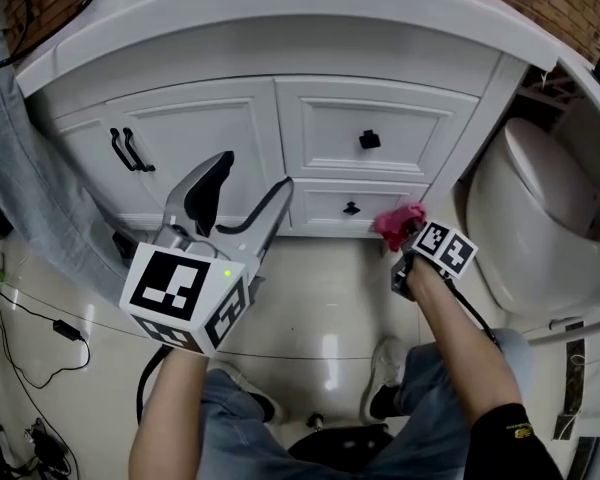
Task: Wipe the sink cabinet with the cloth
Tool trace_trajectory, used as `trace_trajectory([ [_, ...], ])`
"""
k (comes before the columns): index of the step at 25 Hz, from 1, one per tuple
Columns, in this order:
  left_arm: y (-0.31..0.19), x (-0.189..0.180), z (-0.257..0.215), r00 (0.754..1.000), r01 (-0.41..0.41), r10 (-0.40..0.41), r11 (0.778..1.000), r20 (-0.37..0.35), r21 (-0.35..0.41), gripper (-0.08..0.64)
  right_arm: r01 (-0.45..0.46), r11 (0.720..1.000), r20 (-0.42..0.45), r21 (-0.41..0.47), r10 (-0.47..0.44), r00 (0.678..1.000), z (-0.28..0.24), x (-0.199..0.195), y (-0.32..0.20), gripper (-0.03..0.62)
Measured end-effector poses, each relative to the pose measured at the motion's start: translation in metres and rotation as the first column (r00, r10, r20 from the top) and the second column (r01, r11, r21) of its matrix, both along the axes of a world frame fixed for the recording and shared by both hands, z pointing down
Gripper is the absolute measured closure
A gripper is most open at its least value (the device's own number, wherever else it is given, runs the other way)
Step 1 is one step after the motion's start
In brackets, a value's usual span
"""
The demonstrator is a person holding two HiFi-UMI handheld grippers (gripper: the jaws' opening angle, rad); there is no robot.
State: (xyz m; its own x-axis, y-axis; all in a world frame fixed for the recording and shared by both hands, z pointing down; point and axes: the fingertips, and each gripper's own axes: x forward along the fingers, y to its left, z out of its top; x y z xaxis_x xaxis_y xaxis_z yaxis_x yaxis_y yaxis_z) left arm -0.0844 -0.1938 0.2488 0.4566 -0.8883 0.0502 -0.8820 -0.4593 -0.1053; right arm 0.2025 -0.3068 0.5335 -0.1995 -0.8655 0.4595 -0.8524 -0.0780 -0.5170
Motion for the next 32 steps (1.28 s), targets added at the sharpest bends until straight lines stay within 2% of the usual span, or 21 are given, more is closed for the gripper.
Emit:
trace_trajectory([
  [2, -0.002, -0.001, 0.001, 1.0, 0.006, -0.006, 1.0, 0.005, 0.0, 0.252, 0.095, 0.995, -0.021, 0.001, -0.095, 0.995, 0.008, -0.034, 0.004, 0.543],
  [4, -0.005, -0.004, 0.003, 1.0, 0.016, -0.016, 1.0, 0.006, -0.005, 0.252, 0.213, 0.977, -0.024, -0.016, -0.213, 0.977, 0.02, -0.084, 0.013, 0.543],
  [7, -0.006, -0.005, 0.006, 1.0, 0.025, -0.025, 0.999, -0.005, -0.021, 0.252, 0.392, 0.92, 0.025, -0.025, -0.392, 0.92, 0.033, -0.166, 0.025, 0.543],
  [9, -0.005, -0.006, 0.009, 1.0, 0.025, -0.025, 0.999, -0.014, -0.03, 0.252, 0.466, 0.885, 0.063, -0.009, -0.465, 0.883, 0.036, -0.209, 0.027, 0.543],
  [12, -0.002, -0.018, 0.014, 0.998, 0.054, -0.053, 0.998, 0.023, -0.038, 0.252, 0.492, 0.87, 0.091, 0.015, -0.491, 0.866, 0.041, -0.254, 0.022, 0.543],
  [16, 0.002, -0.041, 0.024, 0.995, 0.098, -0.095, 0.993, 0.042, -0.062, 0.252, 0.466, 0.885, 0.144, 0.022, -0.464, 0.874, 0.059, -0.282, 0.014, 0.543],
  [19, 0.002, -0.056, 0.031, 0.992, 0.113, -0.109, 0.991, 0.056, -0.076, 0.252, 0.43, 0.903, 0.172, 0.031, -0.428, 0.887, 0.066, -0.275, 0.004, 0.543],
  [21, -0.001, -0.061, 0.034, 0.992, 0.112, -0.107, 0.99, 0.059, -0.083, 0.252, 0.412, 0.911, 0.116, 0.029, -0.413, 0.903, 0.068, -0.254, -0.004, 0.543],
  [25, -0.006, -0.05, 0.036, 0.995, 0.085, -0.079, 0.993, 0.065, -0.083, 0.253, 0.336, 0.941, -0.026, 0.028, -0.335, 0.942, 0.073, -0.187, -0.014, 0.543],
  [28, -0.011, -0.028, 0.039, 0.995, 0.038, -0.03, 0.996, 0.091, -0.085, 0.252, 0.276, 0.961, -0.122, 0.029, -0.271, 0.955, 0.073, -0.132, -0.015, 0.543],
  [30, -0.012, -0.015, 0.04, 0.995, 0.013, -0.004, 0.996, 0.099, -0.087, 0.252, 0.202, 0.979, -0.155, 0.019, -0.197, 0.968, 0.073, -0.09, -0.016, 0.543],
  [32, -0.014, -0.004, 0.039, 0.995, -0.002, 0.011, 0.996, 0.099, -0.087, 0.252, 0.121, 0.993, -0.143, 0.001, -0.12, 0.982, 0.075, -0.05, -0.015, 0.543],
])
